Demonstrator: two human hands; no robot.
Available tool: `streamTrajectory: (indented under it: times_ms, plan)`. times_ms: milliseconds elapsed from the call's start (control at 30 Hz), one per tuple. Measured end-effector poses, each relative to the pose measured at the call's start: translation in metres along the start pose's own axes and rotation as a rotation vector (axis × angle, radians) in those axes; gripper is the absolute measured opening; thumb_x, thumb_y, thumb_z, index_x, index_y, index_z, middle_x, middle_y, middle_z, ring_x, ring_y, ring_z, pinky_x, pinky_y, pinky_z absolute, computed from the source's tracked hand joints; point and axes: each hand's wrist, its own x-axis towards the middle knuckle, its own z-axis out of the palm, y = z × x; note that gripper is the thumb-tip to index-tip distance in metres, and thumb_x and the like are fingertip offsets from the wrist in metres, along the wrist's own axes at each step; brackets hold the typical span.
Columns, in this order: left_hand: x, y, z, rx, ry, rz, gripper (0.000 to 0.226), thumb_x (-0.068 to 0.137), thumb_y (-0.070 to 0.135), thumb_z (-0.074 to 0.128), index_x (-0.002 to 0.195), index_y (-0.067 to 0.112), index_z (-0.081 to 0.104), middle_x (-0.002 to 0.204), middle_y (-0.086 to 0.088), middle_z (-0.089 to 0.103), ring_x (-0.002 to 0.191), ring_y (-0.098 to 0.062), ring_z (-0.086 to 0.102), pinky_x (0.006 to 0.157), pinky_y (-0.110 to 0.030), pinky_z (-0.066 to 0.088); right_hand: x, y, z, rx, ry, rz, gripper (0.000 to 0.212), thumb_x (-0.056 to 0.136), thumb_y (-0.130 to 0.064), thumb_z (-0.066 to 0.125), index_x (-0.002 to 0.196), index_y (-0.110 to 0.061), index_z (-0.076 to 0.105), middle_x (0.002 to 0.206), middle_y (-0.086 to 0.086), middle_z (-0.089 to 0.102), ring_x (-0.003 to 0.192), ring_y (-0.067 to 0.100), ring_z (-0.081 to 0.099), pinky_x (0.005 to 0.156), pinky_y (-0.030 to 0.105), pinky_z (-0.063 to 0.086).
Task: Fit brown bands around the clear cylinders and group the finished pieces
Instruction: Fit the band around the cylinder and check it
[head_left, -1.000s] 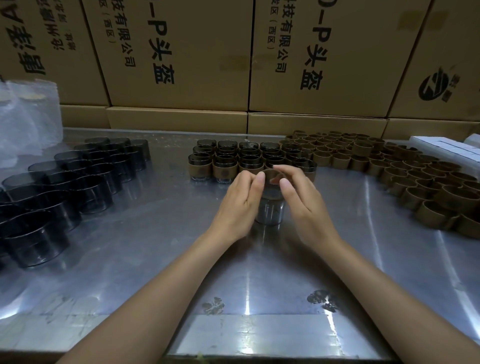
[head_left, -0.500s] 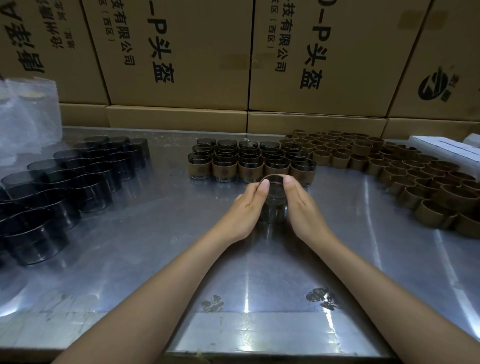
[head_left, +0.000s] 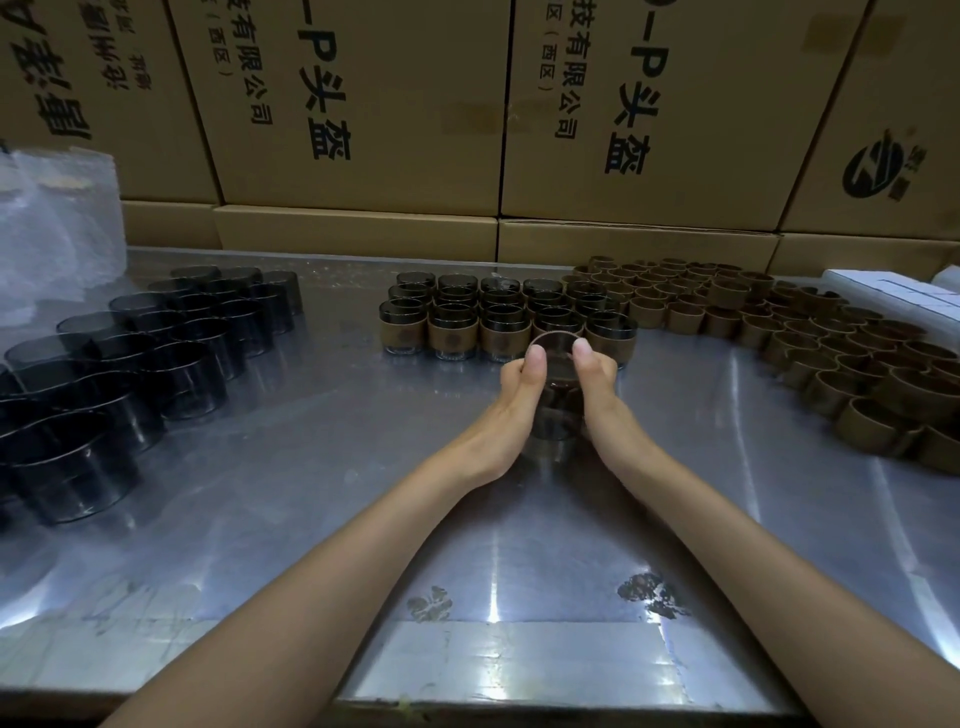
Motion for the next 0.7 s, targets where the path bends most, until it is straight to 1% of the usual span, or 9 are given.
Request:
streamTrajectory:
  times_ms: [67,100,167,233,300,367,500,600,700]
  plan:
    - [0.003,0.002,0.002,-0.078,0.024,-0.035,0.097,0.073,0.082,0.01,0.151,0.025,0.021,0.156,0.006,0.024,0.143,-0.01,0.023,0.118,-0.035,0.019,0.0,0.001,0.001,0.098,-0.007,0.024,0.096,0.06,-0.087,0.035,0.131,-0.023,0.031,0.139,-0.001,0.04,0.128,0.014,0.044,0.108,0.044,0.037]
    - [0.003,0.002,0.003,-0.102,0.04,-0.051,0.099,0.071,0.084,0.013,0.15,0.025,0.025,0.154,0.0,0.03,0.142,-0.014,0.028,0.118,-0.04,0.023,0.0,0.001,0.002,0.132,-0.01,0.029,0.1,0.057,-0.089,0.039,0.132,-0.022,0.033,0.138,0.002,0.043,0.126,0.017,0.048,0.107,0.046,0.039]
    - [0.003,0.004,0.005,-0.153,0.067,-0.069,0.105,0.066,0.088,0.019,0.147,0.023,0.033,0.149,-0.005,0.039,0.138,-0.019,0.037,0.115,-0.045,0.029,-0.002,0.002,0.002,0.189,0.004,0.029,0.107,0.05,-0.093,0.046,0.13,-0.023,0.036,0.13,0.004,0.053,0.118,0.017,0.056,0.103,0.044,0.044]
    - [0.003,0.005,0.006,-0.246,0.106,-0.073,0.104,0.063,0.088,0.026,0.141,0.021,0.042,0.141,-0.006,0.048,0.131,-0.021,0.047,0.111,-0.045,0.035,-0.002,0.002,0.003,0.235,0.037,0.028,0.108,0.047,-0.095,0.05,0.128,-0.024,0.039,0.124,0.004,0.059,0.112,0.017,0.061,0.1,0.044,0.047]
    - [0.003,0.006,0.006,-0.331,0.146,-0.062,0.098,0.066,0.085,0.031,0.137,0.019,0.047,0.135,-0.009,0.054,0.125,-0.024,0.053,0.108,-0.047,0.039,-0.002,0.003,0.004,0.286,0.052,0.011,0.093,0.058,-0.088,0.052,0.125,-0.024,0.042,0.122,0.007,0.061,0.11,0.02,0.063,0.098,0.047,0.049]
    - [0.004,0.006,0.005,-0.393,0.162,-0.066,0.096,0.067,0.082,0.036,0.137,0.018,0.046,0.133,-0.011,0.056,0.123,-0.026,0.054,0.107,-0.049,0.04,-0.002,0.003,0.005,0.335,0.07,-0.011,0.076,0.066,-0.079,0.052,0.119,-0.025,0.043,0.121,0.009,0.062,0.11,0.023,0.063,0.096,0.049,0.05]
    - [0.004,0.008,0.003,-0.506,0.161,-0.092,0.086,0.074,0.074,0.042,0.136,0.013,0.046,0.131,-0.012,0.058,0.122,-0.027,0.056,0.106,-0.048,0.041,-0.003,0.001,0.005,0.363,0.113,-0.018,0.081,0.068,-0.075,0.051,0.126,-0.018,0.043,0.12,0.011,0.062,0.109,0.023,0.064,0.096,0.049,0.051]
    - [0.003,0.009,0.004,-0.551,0.208,-0.106,0.067,0.091,0.06,0.043,0.132,0.008,0.049,0.127,-0.015,0.061,0.119,-0.027,0.058,0.107,-0.048,0.041,-0.002,0.0,0.006,0.451,0.175,0.033,0.064,0.078,-0.063,0.051,0.123,-0.018,0.047,0.115,0.012,0.066,0.109,0.024,0.064,0.095,0.047,0.051]
    - [0.001,0.014,0.005,-0.628,0.2,-0.127,0.054,0.1,0.043,0.041,0.135,0.003,0.044,0.127,-0.021,0.06,0.119,-0.03,0.058,0.108,-0.049,0.04,-0.002,-0.002,0.005,0.507,0.187,0.051,0.044,0.096,-0.045,0.047,0.126,-0.013,0.047,0.115,0.017,0.066,0.11,0.029,0.064,0.092,0.044,0.053]
